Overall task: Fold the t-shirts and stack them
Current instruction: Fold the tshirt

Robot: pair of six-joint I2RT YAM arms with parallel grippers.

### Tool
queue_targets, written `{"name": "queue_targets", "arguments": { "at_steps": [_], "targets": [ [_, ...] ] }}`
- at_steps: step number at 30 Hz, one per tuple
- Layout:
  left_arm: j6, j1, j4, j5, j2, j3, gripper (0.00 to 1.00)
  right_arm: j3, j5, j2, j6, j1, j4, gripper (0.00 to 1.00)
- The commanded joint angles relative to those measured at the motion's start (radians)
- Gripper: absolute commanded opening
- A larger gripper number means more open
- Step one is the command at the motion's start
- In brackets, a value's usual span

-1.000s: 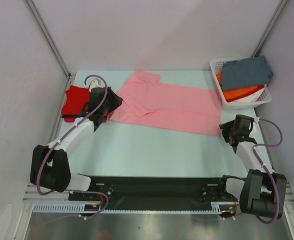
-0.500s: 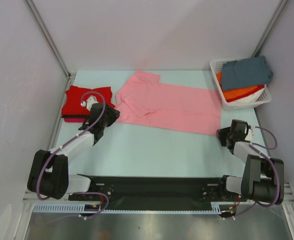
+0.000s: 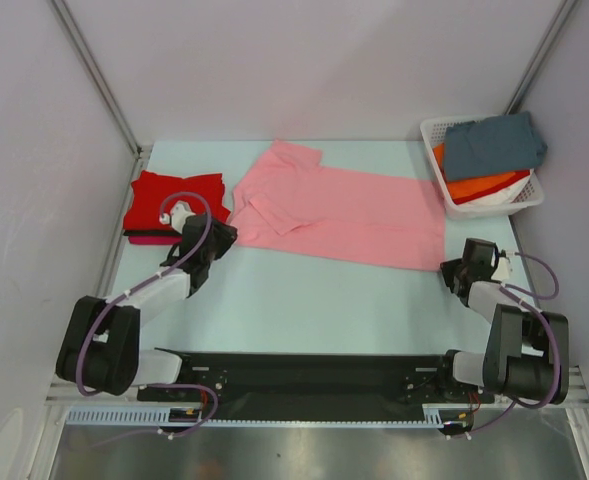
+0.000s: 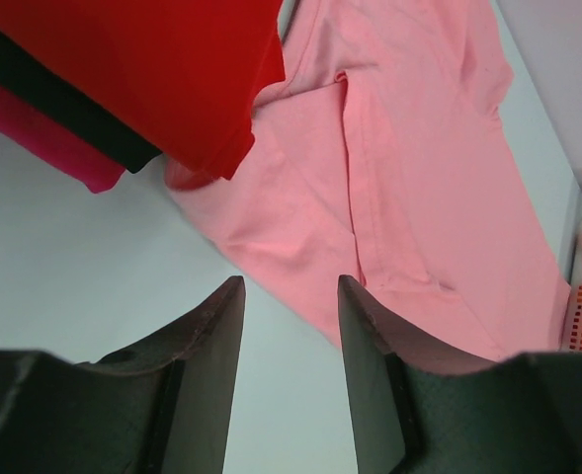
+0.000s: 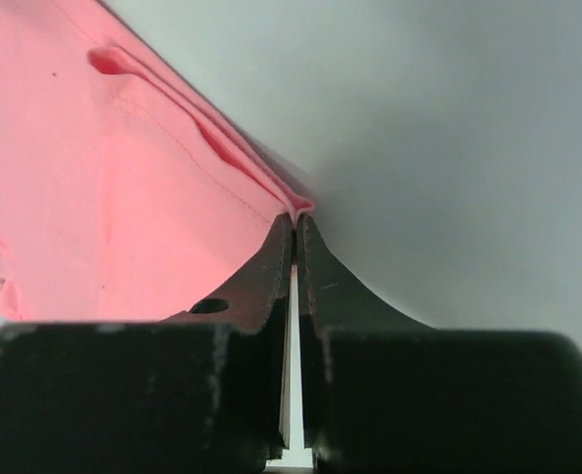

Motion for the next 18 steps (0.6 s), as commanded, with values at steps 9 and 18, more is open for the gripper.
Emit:
{"name": "queue_targets", "arguments": {
  "at_steps": [9, 18],
  "targets": [
    [-0.101, -0.006, 0.124, -0.015, 0.099, -0.043, 0.43, 0.027, 0.147, -0.060, -0.008, -0.026, -0.105, 0.00],
    [-0.127, -0.052, 0.138, -0.127, 0.199, -0.001, 0.42, 0.018, 0.114, -0.055, -0.018, -0.029, -0.075, 0.00]
  ]
}}
